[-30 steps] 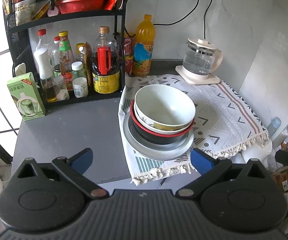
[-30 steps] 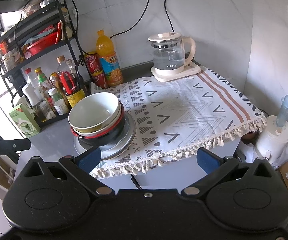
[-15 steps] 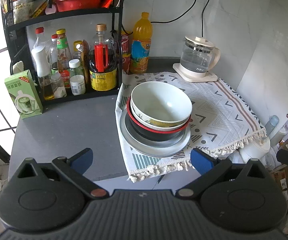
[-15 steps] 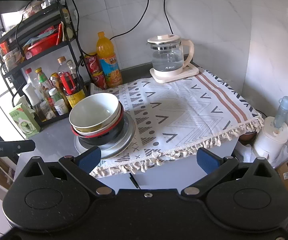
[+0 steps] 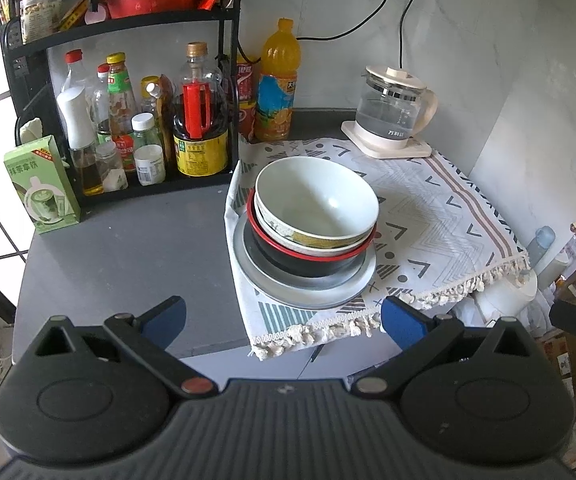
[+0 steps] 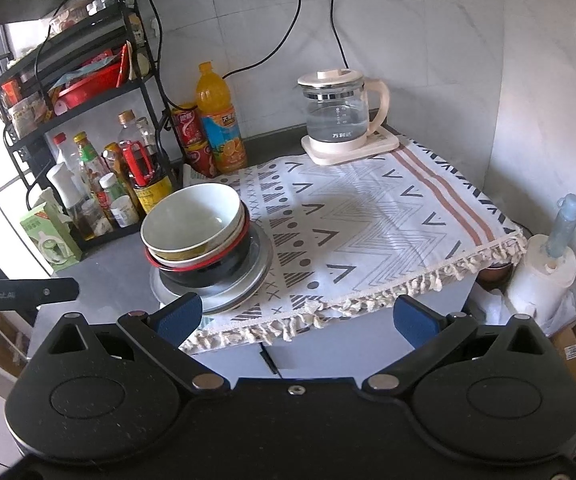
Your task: Organize plates and bowls
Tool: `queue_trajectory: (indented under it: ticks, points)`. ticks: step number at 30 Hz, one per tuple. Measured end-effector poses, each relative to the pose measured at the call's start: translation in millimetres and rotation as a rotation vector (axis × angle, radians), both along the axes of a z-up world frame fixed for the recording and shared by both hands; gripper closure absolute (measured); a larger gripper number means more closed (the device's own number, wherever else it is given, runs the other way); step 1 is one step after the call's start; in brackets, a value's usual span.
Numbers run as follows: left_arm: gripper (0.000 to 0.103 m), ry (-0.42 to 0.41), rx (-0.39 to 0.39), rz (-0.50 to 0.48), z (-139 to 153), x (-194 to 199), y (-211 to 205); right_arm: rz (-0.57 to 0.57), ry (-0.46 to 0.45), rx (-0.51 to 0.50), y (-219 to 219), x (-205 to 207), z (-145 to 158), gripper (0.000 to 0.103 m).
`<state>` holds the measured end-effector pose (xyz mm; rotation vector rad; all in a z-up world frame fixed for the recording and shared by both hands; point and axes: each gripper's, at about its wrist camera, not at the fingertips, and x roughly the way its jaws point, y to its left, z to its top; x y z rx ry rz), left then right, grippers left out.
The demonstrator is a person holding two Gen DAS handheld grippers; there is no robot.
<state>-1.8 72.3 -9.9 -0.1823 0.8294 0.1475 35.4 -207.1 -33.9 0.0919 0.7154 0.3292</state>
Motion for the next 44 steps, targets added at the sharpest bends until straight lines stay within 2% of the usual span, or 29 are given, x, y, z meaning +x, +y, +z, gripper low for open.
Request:
queue_trajectory:
  ticks: [44]
  points:
    - [0.000, -0.006, -0.007, -0.048, -8.1, 12.5, -13.1, 0.007, 0.001, -0.027, 0.8, 12.4, -0.2, 0.000]
